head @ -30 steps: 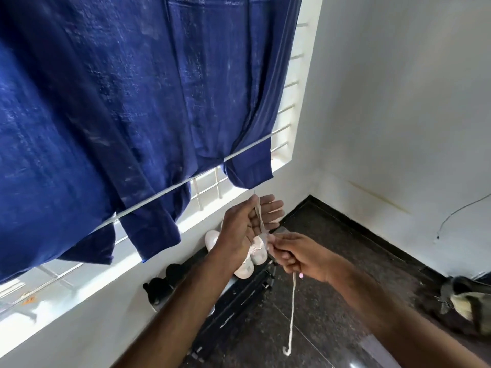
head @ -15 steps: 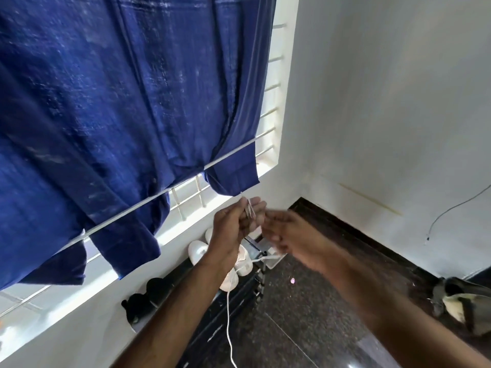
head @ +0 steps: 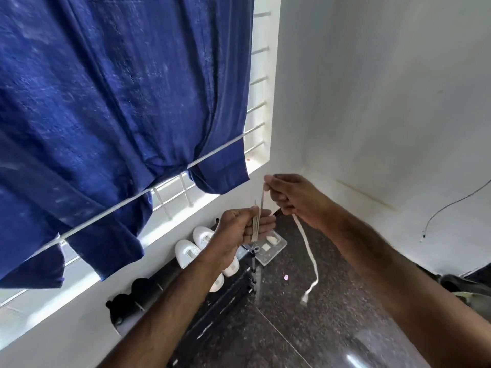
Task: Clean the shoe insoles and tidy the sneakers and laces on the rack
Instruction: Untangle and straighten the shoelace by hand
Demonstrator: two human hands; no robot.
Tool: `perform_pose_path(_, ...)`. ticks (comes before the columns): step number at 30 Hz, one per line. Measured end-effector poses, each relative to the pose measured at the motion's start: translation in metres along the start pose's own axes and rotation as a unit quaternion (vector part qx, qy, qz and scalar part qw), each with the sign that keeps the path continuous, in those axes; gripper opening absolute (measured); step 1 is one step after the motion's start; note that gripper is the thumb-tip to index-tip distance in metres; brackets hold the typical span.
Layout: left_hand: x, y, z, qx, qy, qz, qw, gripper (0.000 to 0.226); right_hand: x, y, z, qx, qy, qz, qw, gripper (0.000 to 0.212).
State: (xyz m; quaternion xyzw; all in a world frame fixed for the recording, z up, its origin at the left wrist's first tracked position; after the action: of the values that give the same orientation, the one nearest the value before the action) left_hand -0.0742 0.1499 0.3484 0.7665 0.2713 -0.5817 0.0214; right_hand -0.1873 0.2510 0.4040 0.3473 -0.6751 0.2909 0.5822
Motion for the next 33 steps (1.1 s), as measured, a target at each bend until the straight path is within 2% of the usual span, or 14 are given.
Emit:
perform_pose_path(4,-0.010,0.006,0.010,-0.072,-0.044,-0.094,0.992,0.030,-0.035,-0.029,-0.031,0.053,-0.006,-0.006,0.999,0.028)
perform_pose_path(6,-0.019,0.005,0.011,-0.046,-0.053,-0.125,0.990,0.035,-0.071,-0.041,-0.039,0.109,-0.040,0.016,0.993,0.029)
perform_pose_path(8,-0.023,0.000,0.010,-0.008,-0.046,-0.120,0.992,0.037,-0.094,-0.034,-0.032,0.126,-0.079,0.054,0.987,0.030)
perform_pose_path(13,-0.017,-0.007,0.006,0.049,-0.017,-0.055,0.997,0.036,-0.073,0.010,0.004,0.043,-0.136,0.025,0.989,0.033)
perform_pose_path(15,-0.014,-0.008,0.007,0.049,-0.017,-0.017,0.998,0.034,-0.050,0.017,0.016,0.035,-0.112,-0.019,0.993,0.033)
perform_pose_path(18,-0.013,-0.008,0.009,0.027,-0.030,0.023,0.999,0.033,-0.024,0.011,0.022,0.016,-0.049,-0.145,0.988,0.037)
perform_pose_path(22,-0.015,-0.005,0.012,-0.009,-0.047,0.048,0.998,0.031,-0.009,0.004,0.010,-0.041,0.006,-0.167,0.985,0.031)
perform_pose_path(26,-0.014,0.003,0.017,-0.069,-0.060,-0.003,0.996,0.030,-0.028,-0.024,-0.020,0.000,0.044,-0.100,0.994,0.026)
perform_pose_path(30,-0.014,-0.002,0.015,-0.015,-0.045,-0.100,0.994,0.037,-0.084,-0.033,-0.033,0.048,-0.039,0.026,0.998,0.028)
perform_pose_path(33,-0.016,-0.007,0.013,0.017,-0.042,-0.119,0.992,0.037,-0.109,-0.019,-0.028,0.087,-0.095,0.099,0.987,0.027)
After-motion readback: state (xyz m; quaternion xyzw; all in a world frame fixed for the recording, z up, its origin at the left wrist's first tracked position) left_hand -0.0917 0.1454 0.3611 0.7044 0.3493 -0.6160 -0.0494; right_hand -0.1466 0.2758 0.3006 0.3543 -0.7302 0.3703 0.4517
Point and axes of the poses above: each hand's wrist, its own z-axis towards the middle knuckle, its own y-axis out of the back of the hand, x = y × z, the point moved 4 cm from there along z, towards the middle knuckle, and after that the axes turned 1 degree about z, right-handed, at the moved point
